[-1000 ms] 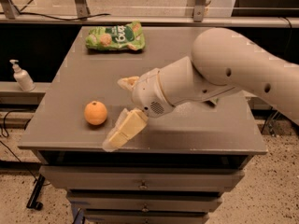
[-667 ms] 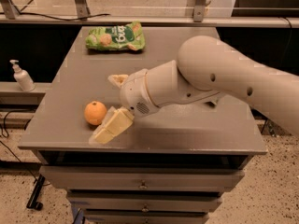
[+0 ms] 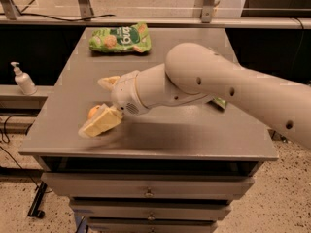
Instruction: Move orange near green rice chip bag
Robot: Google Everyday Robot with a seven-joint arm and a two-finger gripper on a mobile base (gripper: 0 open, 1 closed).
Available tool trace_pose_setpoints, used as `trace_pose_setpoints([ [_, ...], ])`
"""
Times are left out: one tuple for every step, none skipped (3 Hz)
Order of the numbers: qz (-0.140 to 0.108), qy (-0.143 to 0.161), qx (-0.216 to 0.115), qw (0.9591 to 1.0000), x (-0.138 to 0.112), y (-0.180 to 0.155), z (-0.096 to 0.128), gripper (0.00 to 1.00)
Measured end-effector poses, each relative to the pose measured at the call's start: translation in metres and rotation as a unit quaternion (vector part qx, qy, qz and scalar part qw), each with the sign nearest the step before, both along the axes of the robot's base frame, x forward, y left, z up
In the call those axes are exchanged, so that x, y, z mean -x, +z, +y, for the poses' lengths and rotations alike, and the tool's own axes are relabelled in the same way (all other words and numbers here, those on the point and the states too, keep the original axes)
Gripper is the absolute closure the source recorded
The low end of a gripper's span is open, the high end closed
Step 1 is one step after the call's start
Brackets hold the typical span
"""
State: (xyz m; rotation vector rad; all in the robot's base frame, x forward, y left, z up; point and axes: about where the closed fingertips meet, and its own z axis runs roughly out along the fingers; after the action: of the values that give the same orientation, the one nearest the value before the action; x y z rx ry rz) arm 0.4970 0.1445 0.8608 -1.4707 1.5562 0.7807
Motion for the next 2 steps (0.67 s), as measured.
trace_pose_setpoints([
  [0.006, -0.007, -0.006, 0.9999, -0.0046, -0.0087, 0.0048, 0.42],
  [0.010, -0.019, -0.008, 0.9997, -0.0057, -0.0129, -0.0021, 0.64],
])
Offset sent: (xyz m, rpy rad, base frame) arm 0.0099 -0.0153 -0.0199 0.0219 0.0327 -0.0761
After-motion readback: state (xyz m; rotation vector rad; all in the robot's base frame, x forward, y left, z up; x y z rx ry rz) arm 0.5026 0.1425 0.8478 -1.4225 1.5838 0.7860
